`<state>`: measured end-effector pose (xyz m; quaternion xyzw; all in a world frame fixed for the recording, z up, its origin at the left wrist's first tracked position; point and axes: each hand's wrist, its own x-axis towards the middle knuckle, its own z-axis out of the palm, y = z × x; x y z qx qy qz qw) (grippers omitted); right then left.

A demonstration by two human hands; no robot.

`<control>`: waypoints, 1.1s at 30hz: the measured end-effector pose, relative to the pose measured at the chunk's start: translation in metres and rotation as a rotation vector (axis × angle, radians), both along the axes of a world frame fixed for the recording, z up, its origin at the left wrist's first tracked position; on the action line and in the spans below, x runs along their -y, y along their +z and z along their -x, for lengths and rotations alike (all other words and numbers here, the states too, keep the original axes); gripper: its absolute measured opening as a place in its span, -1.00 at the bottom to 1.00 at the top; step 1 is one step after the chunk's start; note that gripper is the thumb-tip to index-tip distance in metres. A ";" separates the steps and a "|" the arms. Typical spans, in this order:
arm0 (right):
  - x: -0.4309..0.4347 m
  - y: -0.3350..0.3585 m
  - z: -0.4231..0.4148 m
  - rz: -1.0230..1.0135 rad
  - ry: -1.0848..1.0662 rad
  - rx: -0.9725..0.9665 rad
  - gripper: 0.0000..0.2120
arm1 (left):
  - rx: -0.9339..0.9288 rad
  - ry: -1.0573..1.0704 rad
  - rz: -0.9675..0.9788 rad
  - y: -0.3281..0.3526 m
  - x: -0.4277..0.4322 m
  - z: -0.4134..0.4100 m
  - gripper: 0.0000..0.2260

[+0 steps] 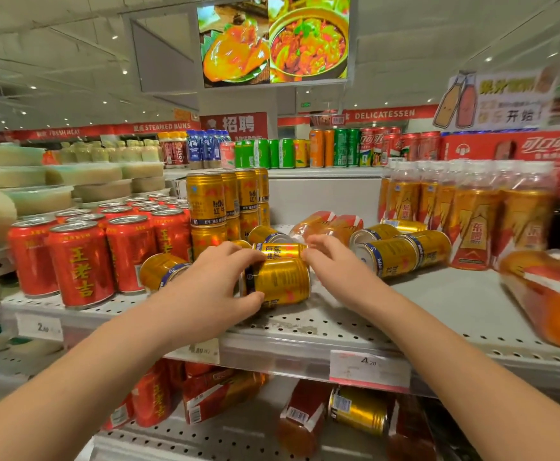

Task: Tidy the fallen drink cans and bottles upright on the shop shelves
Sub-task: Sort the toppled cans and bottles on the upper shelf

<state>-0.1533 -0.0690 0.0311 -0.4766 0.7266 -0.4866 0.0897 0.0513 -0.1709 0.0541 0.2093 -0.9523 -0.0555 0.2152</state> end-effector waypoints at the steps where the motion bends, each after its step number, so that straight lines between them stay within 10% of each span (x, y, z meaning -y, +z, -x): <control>1: -0.006 0.001 0.000 0.029 -0.034 -0.058 -0.57 | 0.009 -0.001 0.011 0.001 0.000 0.000 -0.46; 7: -0.063 0.005 0.028 0.111 -0.227 -0.451 -0.74 | -0.052 -0.025 0.005 0.004 -0.006 0.003 -0.45; 15: -0.089 0.002 0.065 -0.039 -0.334 -0.457 -0.54 | -0.193 -0.050 -0.028 0.031 -0.004 0.063 -0.67; 33: -0.005 0.046 0.102 -0.308 -0.148 -0.644 -0.51 | 0.374 0.150 0.032 0.048 0.096 0.220 -0.41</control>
